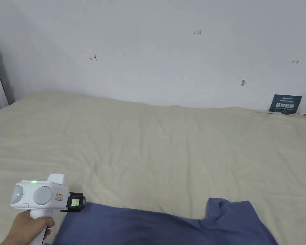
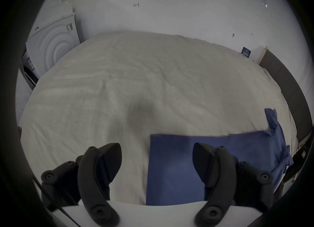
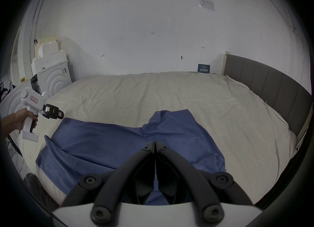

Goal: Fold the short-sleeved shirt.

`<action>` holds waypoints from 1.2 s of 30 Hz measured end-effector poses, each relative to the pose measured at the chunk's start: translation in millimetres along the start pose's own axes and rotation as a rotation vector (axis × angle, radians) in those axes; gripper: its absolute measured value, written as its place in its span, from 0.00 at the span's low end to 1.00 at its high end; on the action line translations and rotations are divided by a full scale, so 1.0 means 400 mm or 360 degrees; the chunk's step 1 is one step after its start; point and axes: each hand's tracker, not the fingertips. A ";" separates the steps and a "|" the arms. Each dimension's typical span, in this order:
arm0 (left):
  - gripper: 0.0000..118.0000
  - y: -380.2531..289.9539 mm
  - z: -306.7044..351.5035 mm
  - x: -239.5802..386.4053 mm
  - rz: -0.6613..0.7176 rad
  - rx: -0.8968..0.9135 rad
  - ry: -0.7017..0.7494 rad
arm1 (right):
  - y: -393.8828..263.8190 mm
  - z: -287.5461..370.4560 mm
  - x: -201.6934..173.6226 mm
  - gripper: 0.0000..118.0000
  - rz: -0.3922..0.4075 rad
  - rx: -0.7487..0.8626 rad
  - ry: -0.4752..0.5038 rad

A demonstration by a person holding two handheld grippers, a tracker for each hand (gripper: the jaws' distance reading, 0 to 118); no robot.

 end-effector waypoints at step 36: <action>0.00 -0.009 0.151 0.016 -0.0134 0.0179 -0.0128 | 0.153 -0.276 0.222 0.01 -0.0024 -0.0313 -0.0098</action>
